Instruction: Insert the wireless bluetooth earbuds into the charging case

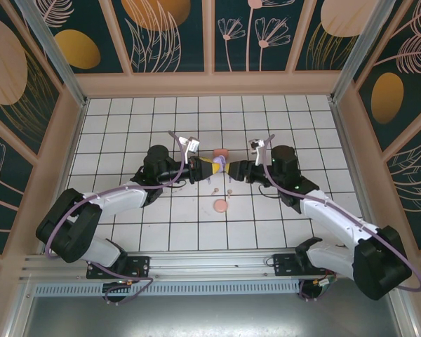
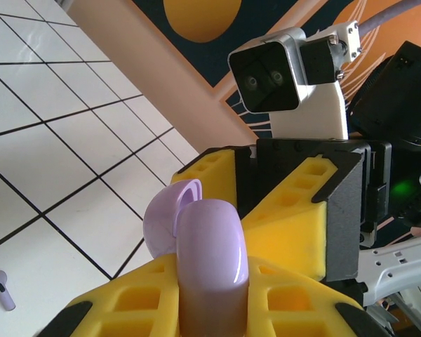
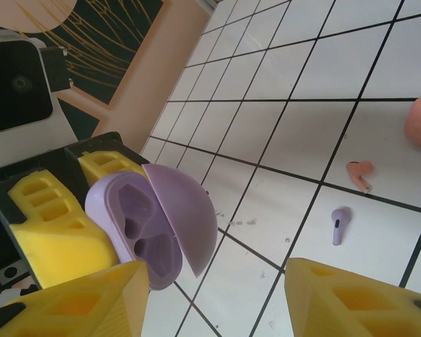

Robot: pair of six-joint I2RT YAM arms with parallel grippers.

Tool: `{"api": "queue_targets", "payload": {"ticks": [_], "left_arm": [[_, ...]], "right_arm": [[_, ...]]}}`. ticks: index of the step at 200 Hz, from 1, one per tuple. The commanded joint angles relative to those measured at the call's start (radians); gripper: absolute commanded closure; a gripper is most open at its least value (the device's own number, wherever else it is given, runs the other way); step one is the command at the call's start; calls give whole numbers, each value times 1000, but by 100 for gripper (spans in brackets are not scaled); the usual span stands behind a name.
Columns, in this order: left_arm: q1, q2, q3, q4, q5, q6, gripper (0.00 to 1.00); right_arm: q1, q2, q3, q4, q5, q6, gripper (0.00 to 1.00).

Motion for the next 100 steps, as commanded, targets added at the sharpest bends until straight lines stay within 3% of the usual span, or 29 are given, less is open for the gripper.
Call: {"api": "queue_targets", "payload": {"ticks": [1, 100], "left_arm": [[-4, -18, -1, 51, 23, -9, 100], [-4, -25, -3, 53, 30, -13, 100]], "right_arm": [[16, 23, 47, 46, -14, -1, 47], [16, 70, 75, 22, 49, -10, 61]]}}
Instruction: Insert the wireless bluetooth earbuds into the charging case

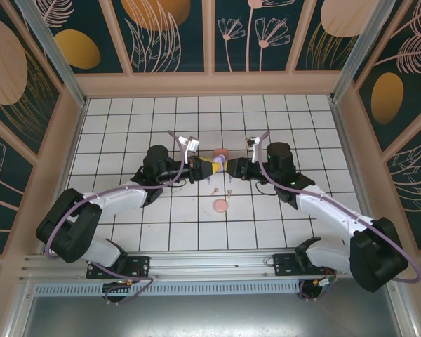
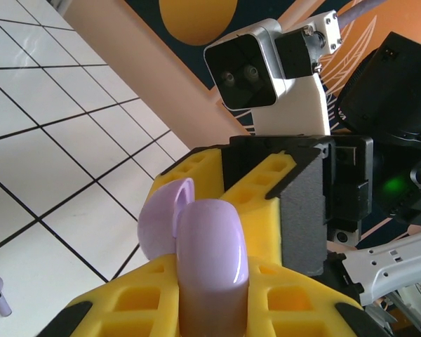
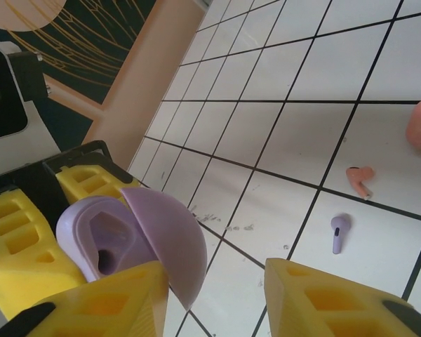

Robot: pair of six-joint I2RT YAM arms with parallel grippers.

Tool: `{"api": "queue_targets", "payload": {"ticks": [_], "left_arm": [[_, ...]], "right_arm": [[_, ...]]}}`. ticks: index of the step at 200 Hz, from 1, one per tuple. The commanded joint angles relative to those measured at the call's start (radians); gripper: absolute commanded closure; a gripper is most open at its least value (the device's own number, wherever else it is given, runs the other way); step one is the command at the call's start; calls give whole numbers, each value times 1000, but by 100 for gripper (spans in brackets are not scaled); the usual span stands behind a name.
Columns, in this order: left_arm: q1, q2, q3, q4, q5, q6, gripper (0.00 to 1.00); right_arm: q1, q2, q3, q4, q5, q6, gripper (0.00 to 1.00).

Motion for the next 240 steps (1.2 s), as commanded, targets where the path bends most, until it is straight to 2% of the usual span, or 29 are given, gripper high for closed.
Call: {"api": "queue_targets", "payload": {"ticks": [1, 33, 111, 178, 240], "left_arm": [[-5, -25, -3, 38, 26, -9, 100], [-4, -25, -4, 40, 27, -11, 100], [-4, -25, -2, 44, 26, -12, 100], [-5, -29, 1, 52, 27, -18, 100], [-5, -38, -1, 77, 31, -38, 100]], "right_arm": [[6, 11, 36, 19, 25, -10, 61], [6, 23, 46, 25, 16, -5, 64], [28, 47, 61, 32, -61, -17, 65], [28, 47, 39, 32, -62, -19, 73], [28, 62, 33, 32, -52, -17, 69]]}}
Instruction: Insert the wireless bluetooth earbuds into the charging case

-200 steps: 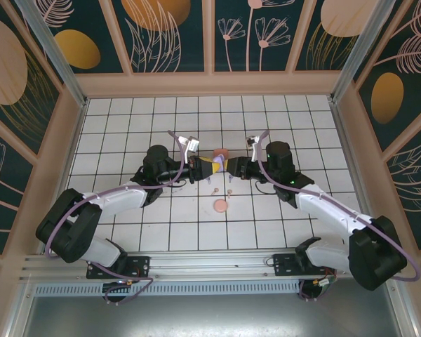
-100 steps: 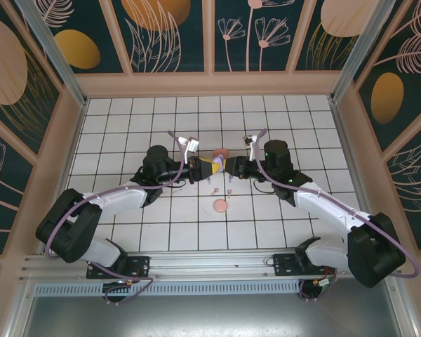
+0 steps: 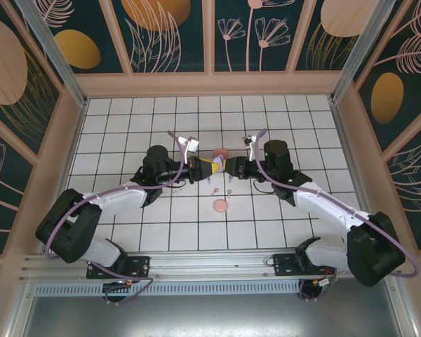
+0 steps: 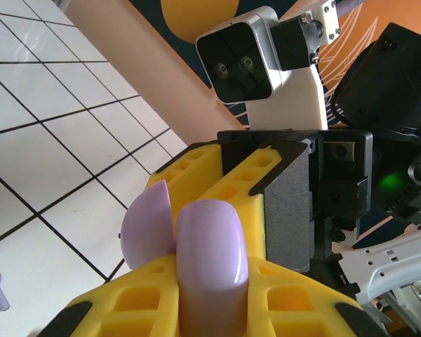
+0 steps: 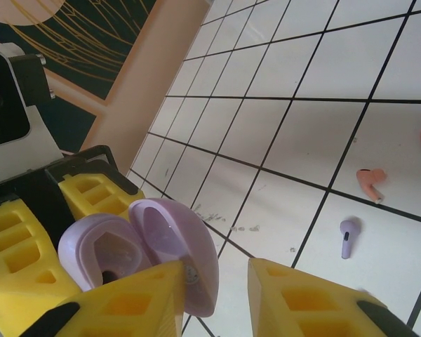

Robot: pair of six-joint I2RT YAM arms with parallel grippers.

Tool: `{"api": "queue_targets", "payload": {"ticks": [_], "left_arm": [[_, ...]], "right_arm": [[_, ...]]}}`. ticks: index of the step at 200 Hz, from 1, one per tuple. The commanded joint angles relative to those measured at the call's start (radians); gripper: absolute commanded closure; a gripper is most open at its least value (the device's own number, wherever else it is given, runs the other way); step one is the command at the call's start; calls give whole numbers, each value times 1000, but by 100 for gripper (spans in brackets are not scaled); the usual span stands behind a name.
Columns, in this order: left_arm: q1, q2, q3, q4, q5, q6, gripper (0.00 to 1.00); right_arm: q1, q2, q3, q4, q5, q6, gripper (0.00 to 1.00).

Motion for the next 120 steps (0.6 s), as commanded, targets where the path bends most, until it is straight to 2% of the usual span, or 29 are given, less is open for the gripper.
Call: {"api": "queue_targets", "payload": {"ticks": [1, 27, 51, 107, 120], "left_arm": [[-5, -35, 5, 75, 29, -18, 100], [-5, -37, 6, 77, 30, -19, 100], [-5, -38, 5, 80, 30, -21, 100], [-5, -38, 9, 86, 40, -25, 100], [-6, -41, 8, 87, 42, -25, 100]], "right_arm": [[16, 20, 6, 25, -29, -17, 69], [16, 22, 4, 34, -34, -12, 72], [16, 21, 2, 31, -34, -15, 79], [14, 24, 2, 24, -24, -20, 79], [14, 27, 0, 24, -26, -22, 82]]}}
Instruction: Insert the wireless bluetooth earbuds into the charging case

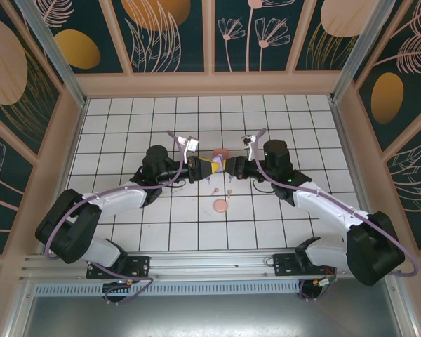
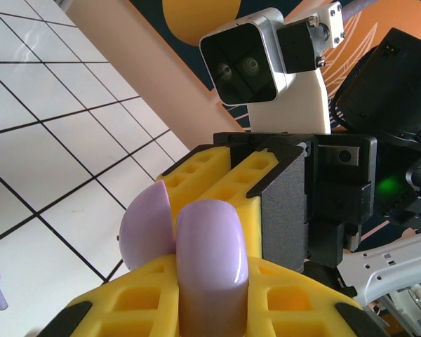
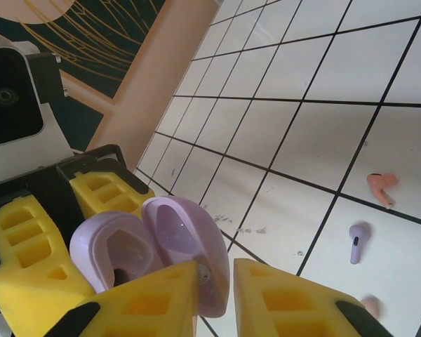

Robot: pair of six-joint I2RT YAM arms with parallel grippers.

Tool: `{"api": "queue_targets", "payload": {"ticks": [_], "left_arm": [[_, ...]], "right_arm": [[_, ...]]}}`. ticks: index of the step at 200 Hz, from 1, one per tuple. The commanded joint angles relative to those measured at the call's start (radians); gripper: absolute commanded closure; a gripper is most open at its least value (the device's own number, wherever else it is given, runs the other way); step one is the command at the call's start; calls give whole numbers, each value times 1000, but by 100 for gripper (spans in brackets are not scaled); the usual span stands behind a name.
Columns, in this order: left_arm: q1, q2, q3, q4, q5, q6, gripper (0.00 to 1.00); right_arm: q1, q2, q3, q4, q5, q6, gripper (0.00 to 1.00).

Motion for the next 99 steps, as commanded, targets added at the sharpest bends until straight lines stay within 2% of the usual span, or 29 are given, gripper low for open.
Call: {"api": "queue_targets", "payload": {"ticks": [1, 27, 53, 65, 83, 99], "left_arm": [[-8, -38, 9, 86, 44, -11, 100], [-7, -39, 7, 90, 49, -13, 100], [-7, -38, 5, 93, 49, -15, 100], [-7, -39, 5, 93, 50, -16, 100], [-7, -38, 4, 95, 51, -17, 100], [-7, -34, 3, 96, 51, -18, 100]], "right_arm": [[12, 23, 1, 6, -10, -21, 82], [11, 28, 3, 11, -17, -19, 91], [11, 31, 8, 11, -21, -21, 94], [11, 29, 11, 7, -18, -21, 93], [12, 29, 14, 2, -7, -18, 84], [11, 31, 18, 6, -5, -15, 82]]}}
